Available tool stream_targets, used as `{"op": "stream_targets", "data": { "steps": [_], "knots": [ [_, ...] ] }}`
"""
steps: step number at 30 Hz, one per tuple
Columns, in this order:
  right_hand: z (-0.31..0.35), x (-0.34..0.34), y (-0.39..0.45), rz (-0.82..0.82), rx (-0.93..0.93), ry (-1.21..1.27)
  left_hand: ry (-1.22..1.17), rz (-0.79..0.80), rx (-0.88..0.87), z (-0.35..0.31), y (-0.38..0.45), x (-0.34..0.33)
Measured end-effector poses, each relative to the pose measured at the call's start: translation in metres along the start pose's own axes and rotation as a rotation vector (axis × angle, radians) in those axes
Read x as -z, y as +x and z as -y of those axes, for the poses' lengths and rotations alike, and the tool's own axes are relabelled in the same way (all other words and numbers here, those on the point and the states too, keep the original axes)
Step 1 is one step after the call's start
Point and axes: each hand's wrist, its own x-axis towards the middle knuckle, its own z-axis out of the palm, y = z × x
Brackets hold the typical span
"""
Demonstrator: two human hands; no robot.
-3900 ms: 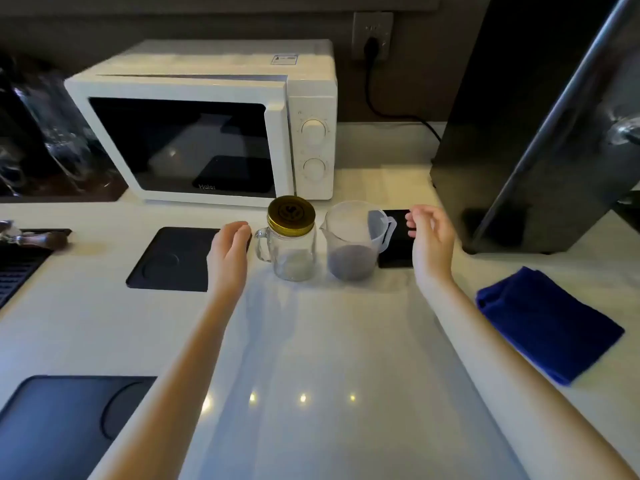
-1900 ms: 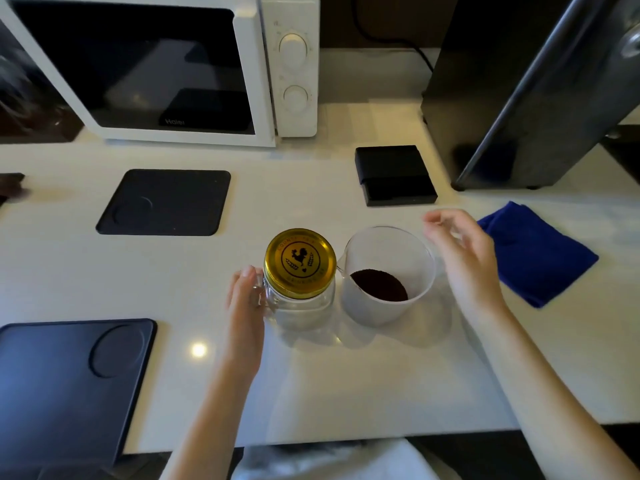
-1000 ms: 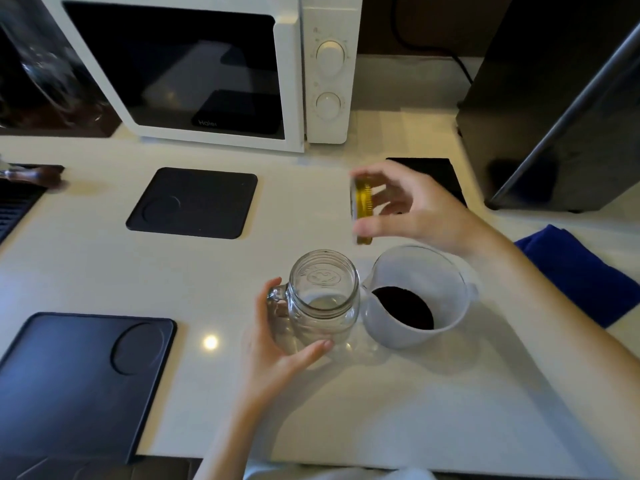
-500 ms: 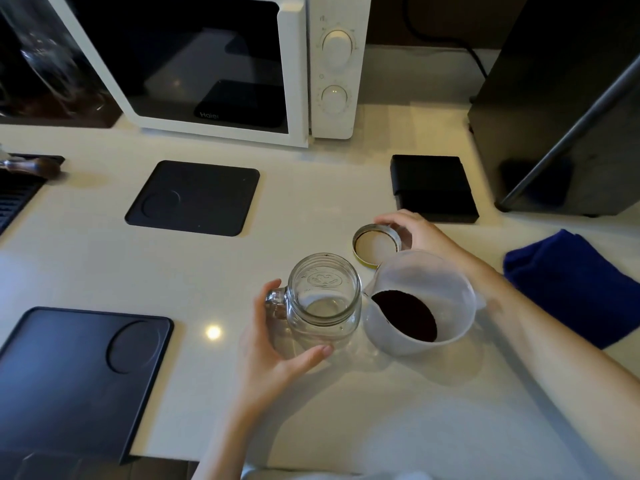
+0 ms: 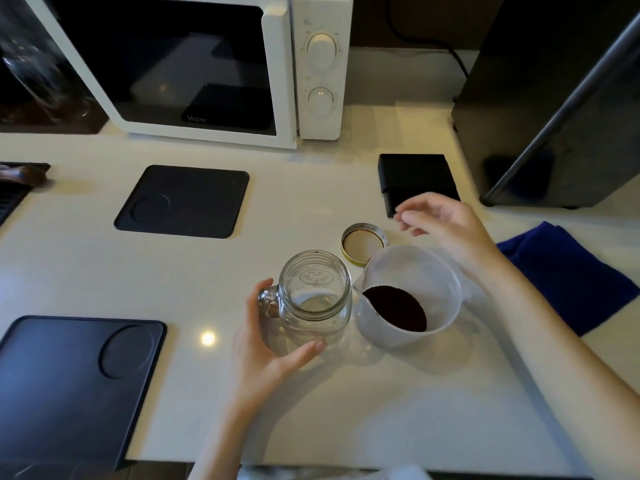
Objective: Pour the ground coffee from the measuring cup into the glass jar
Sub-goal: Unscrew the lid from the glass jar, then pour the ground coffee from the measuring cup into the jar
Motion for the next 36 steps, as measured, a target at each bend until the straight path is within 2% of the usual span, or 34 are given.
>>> {"op": "stream_targets", "data": {
  "steps": [3,7,12,15,19,22,25,28,34,36],
  "knots": [
    [0.003,0.003,-0.030,-0.169,-0.012,0.121,-0.002,0.000,0.000,-0.001,0.000,0.000],
    [-0.016,-0.015,-0.068,-0.443,-0.198,0.363,0.002,0.027,-0.029,-0.004,0.000,0.001],
    [-0.039,-0.041,-0.089,-0.587,-0.385,0.646,-0.114,0.021,-0.063,-0.006,0.002,0.003],
    [-0.043,-0.048,-0.090,-0.610,-0.381,0.680,-0.297,-0.032,-0.026,-0.012,0.006,0.003],
    [-0.043,-0.055,-0.090,-0.581,-0.378,0.799,-0.521,-0.068,0.182,-0.012,0.017,-0.002],
    [-0.044,-0.058,-0.088,-0.564,-0.348,0.894,-0.599,-0.094,0.268,-0.016,0.024,-0.007],
    [-0.039,-0.056,-0.083,-0.585,-0.351,0.961,-0.648,-0.091,0.250,-0.022,0.029,-0.009],
    [-0.037,-0.049,-0.079,-0.593,-0.375,0.927,-0.660,-0.077,0.263,-0.020,0.033,-0.007],
    [-0.008,-0.025,-0.072,-0.512,-0.287,0.839,-0.627,-0.086,0.234,-0.031,0.029,-0.010],
    [0.004,-0.017,-0.067,-0.517,-0.202,0.807,-0.589,-0.117,0.204,-0.039,0.029,-0.015]
  ]
}}
